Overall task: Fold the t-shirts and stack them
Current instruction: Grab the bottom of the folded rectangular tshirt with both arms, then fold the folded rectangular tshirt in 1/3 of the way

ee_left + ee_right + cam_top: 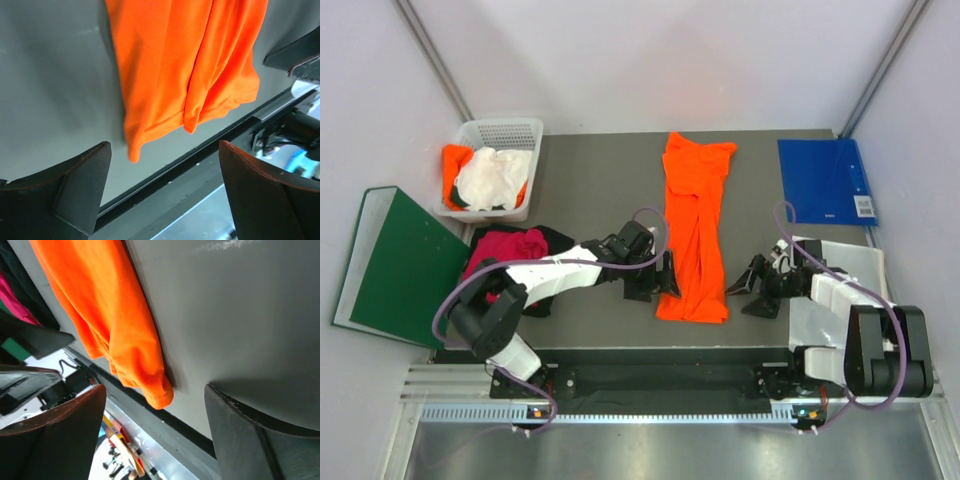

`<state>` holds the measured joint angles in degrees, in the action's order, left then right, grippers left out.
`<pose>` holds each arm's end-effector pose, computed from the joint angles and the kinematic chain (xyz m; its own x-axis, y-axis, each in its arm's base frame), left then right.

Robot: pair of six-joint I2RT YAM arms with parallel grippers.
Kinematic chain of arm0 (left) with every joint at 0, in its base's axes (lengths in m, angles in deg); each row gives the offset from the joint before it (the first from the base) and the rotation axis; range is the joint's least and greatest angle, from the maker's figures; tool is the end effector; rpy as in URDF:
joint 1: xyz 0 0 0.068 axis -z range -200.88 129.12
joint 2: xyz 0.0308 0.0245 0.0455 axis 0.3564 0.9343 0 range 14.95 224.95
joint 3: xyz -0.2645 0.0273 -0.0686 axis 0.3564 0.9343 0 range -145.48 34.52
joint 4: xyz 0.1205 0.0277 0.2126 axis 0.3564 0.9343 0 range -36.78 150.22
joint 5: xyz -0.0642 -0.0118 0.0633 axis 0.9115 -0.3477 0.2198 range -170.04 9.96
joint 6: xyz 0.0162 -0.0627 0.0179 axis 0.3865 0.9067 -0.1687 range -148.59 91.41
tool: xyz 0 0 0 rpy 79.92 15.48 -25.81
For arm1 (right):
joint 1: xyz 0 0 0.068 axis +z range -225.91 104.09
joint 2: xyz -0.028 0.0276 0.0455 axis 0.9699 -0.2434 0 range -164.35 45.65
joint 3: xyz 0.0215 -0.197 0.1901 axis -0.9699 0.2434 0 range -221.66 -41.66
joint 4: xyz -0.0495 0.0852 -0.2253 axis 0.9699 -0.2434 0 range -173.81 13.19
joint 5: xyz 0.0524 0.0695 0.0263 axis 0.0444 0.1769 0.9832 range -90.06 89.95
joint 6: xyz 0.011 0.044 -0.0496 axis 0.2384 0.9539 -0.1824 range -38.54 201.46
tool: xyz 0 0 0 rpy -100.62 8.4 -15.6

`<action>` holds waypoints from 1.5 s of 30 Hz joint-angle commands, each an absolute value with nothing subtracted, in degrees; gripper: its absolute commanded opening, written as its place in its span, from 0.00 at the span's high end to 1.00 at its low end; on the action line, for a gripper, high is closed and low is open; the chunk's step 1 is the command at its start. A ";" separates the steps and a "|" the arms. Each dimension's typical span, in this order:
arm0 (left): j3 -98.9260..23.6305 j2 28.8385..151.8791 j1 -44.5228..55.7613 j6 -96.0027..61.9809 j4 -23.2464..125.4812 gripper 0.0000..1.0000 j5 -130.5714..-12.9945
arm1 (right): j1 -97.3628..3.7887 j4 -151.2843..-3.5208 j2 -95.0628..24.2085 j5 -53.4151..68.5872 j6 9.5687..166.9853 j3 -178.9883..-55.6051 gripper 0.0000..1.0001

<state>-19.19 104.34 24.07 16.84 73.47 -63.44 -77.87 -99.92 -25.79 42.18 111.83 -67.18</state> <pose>0.2071 -0.2284 0.1911 -0.9744 0.0080 -0.2246 0.1369 0.8134 -0.5653 0.1791 0.0299 0.1369 -0.9139 0.4057 0.0086 0.2863 0.6295 0.7224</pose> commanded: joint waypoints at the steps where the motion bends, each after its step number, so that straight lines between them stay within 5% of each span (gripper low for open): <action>1: -17.60 107.06 24.03 21.59 64.39 0.10 -57.37 | -74.35 -95.88 -28.08 43.01 116.43 -66.10 0.23; 8: -18.21 112.15 23.94 22.74 66.22 0.23 -56.58 | -70.47 -95.88 -31.95 42.75 119.52 -65.74 0.33; 14: -18.83 114.27 23.94 23.53 68.43 0.55 -56.23 | -66.08 -95.79 -33.36 43.10 122.50 -65.74 0.46; 17: -19.35 115.14 24.03 23.35 69.04 0.85 -55.70 | -64.58 -94.83 -33.45 42.75 123.21 -66.10 0.77; 18: -19.53 115.15 23.94 23.27 69.56 0.92 -55.61 | -64.32 -94.48 -33.45 42.83 123.56 -66.10 0.97; 19: -20.23 115.06 24.03 23.09 70.09 1.00 -55.78 | -64.31 -94.47 -32.58 42.75 123.65 -66.27 1.00; 31: -35.25 109.44 21.84 17.64 85.29 1.00 -60.44 | -64.31 -106.77 -23.43 39.33 120.49 -84.71 1.00; 45: -58.89 125.31 9.71 15.71 85.12 1.00 -51.40 | -65.28 -105.20 -45.21 33.08 110.56 -111.08 1.00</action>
